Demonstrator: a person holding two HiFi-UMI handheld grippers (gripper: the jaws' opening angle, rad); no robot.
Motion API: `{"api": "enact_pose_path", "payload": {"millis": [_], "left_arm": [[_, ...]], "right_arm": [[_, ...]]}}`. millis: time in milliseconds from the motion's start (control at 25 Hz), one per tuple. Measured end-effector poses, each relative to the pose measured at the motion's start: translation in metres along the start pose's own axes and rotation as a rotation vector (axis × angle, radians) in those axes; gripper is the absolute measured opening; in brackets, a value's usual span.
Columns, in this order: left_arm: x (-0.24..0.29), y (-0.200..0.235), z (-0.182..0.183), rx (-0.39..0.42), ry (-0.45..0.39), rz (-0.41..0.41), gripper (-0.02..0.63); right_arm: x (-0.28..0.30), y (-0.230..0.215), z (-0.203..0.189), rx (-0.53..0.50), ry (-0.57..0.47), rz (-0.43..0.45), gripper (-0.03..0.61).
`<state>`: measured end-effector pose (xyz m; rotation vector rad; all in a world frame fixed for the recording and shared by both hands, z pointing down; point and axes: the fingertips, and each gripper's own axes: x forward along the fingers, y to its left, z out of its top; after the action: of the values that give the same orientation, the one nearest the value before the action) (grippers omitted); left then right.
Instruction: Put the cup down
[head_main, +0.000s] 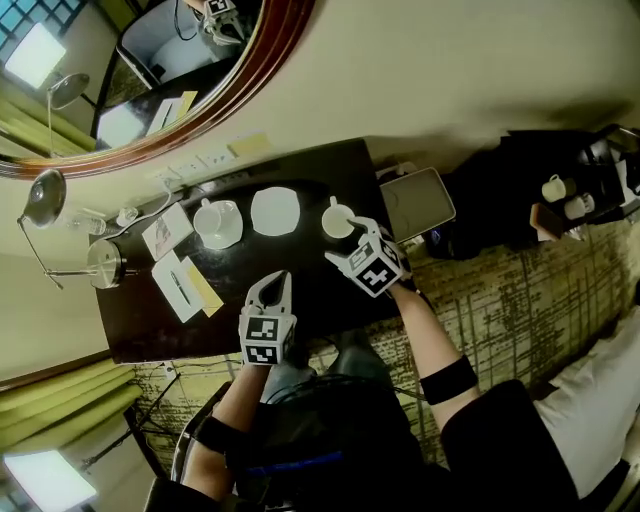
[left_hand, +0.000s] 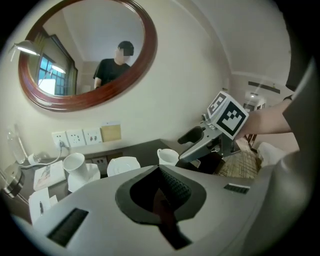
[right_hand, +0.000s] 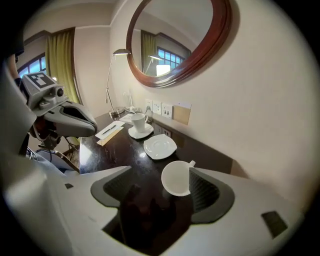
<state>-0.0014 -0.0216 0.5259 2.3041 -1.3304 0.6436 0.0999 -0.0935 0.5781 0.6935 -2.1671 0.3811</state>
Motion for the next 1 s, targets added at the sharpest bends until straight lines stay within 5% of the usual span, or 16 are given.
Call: {"api": "enact_pose_path", "payload": {"millis": [440, 840, 1000], "left_arm": [[0.05, -0.025, -0.014, -0.015, 0.056, -0.04, 0.002], [0.065, -0.026, -0.032, -0.058, 0.073, -0.031, 0.003], [0.065, -0.024, -0.036, -0.064, 0.075, -0.024, 0.003]], "right_arm": [[0.054, -0.041, -0.018, -0.127, 0.16, 0.052, 0.528], [0.087, -0.041, -0.03, -0.194, 0.215, 0.095, 0.524], [0.091, -0.039, -0.035, -0.201, 0.223, 0.112, 0.44]]}}
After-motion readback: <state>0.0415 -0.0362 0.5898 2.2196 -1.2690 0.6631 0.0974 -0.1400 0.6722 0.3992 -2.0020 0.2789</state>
